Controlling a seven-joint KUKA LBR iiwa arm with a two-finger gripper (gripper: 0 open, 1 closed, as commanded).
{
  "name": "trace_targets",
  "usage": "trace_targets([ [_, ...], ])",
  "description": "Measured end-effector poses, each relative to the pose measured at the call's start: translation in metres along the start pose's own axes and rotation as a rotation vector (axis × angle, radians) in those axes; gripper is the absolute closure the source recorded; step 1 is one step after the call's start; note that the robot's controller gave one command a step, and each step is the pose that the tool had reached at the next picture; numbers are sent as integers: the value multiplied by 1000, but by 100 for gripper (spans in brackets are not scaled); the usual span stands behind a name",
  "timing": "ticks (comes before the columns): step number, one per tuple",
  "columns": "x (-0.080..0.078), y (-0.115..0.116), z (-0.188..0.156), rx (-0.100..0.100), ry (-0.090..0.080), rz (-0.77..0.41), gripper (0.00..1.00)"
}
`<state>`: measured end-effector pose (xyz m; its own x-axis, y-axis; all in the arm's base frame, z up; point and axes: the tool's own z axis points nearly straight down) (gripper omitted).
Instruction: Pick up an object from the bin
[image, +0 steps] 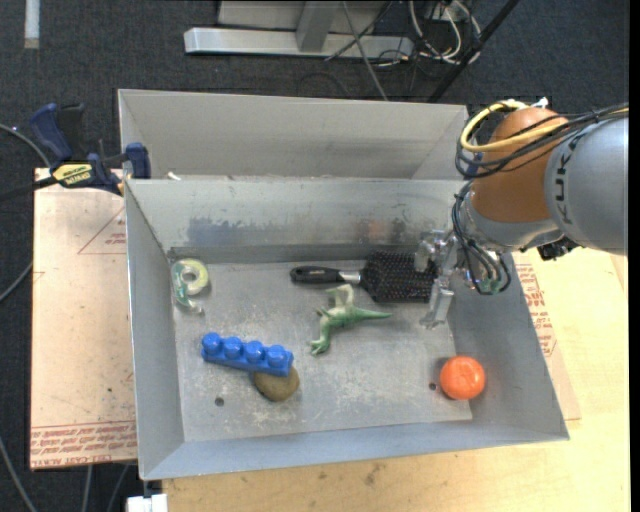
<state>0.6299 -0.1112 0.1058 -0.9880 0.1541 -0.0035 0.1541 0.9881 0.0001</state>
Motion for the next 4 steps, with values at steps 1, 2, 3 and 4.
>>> trace_targets([
  [1, -1, 2, -28, -1, -3, 3, 0],
  [2, -12, 15, 34, -1, -12, 163, 0],
  [3, -9, 28, 28, 5, -19, -27, 100],
  [4, -9, 28, 28, 5, -19, -27, 100],
])
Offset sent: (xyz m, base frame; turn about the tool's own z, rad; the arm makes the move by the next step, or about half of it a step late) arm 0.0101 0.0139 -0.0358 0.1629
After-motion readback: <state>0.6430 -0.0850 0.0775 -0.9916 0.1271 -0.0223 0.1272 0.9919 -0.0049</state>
